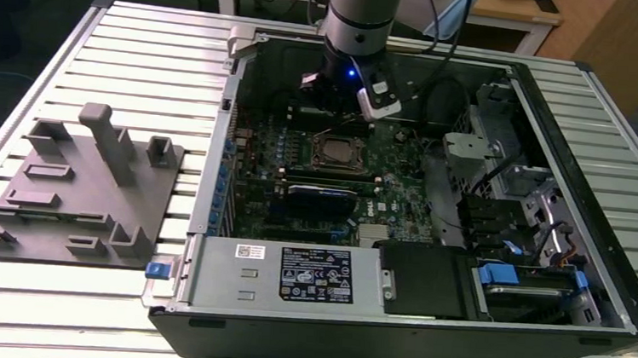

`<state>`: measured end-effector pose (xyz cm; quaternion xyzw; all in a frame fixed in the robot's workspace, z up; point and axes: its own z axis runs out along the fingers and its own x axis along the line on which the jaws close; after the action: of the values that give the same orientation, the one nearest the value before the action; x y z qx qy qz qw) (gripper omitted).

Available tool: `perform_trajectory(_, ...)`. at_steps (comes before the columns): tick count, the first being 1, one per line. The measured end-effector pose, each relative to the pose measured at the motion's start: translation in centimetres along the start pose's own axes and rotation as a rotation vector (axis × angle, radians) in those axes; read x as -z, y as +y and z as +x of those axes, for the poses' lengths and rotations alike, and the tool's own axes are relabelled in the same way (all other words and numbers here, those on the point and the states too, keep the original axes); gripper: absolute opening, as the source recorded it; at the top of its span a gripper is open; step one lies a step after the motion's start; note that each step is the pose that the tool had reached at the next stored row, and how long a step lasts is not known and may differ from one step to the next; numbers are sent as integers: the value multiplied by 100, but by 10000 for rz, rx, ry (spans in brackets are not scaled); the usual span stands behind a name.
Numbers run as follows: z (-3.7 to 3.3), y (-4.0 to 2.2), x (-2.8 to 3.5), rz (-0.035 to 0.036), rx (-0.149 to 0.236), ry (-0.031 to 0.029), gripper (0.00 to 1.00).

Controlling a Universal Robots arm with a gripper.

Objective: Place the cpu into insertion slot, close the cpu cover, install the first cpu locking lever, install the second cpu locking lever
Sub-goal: 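Install the first cpu locking lever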

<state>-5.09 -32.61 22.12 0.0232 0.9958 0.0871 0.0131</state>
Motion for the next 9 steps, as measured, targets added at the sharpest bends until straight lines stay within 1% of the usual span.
perform_trajectory(9, 1, 21, -2, 6, 0, 0, 11)
